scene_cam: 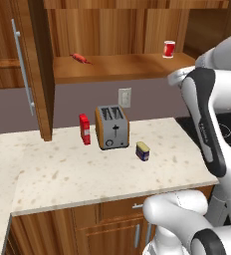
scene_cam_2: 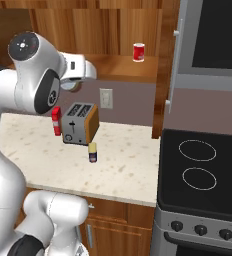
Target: Pick the cans from the counter and place them in their designated side in the cabinet.
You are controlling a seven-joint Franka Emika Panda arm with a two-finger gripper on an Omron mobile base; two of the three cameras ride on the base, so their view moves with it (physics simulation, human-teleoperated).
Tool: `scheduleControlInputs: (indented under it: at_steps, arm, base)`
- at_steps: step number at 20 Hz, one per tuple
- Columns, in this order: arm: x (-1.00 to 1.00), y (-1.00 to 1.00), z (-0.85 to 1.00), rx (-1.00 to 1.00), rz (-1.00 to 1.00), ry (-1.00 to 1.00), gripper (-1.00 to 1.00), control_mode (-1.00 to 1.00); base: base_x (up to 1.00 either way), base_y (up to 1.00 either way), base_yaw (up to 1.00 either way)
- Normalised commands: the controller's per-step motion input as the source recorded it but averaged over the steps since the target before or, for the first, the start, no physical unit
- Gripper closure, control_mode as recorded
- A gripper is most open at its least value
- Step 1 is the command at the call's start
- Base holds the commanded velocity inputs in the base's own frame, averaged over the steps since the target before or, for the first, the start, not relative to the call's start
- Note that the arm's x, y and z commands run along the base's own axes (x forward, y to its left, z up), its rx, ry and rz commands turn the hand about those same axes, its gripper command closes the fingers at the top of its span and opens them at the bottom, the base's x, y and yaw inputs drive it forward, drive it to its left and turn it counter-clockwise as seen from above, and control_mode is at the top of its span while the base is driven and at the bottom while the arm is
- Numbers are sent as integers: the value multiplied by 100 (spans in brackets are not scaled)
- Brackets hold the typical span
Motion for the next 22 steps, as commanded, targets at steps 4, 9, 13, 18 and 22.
scheduleControlInputs:
  at_steps: [4,9,13,18,22]
  arm:
    - [23,-8,7,0,0,-4,100,-100]
    - [24,-9,7,0,0,-5,100,-100]
    - [19,-8,10,0,0,-4,100,-100]
    - [15,-6,10,0,0,-3,100,-100]
    - [21,-4,3,0,0,-1,100,-100]
  base:
    - [0,0,0]
    - [0,0,0]
    - [0,0,0]
    - [0,0,0]
    - [0,0,0]
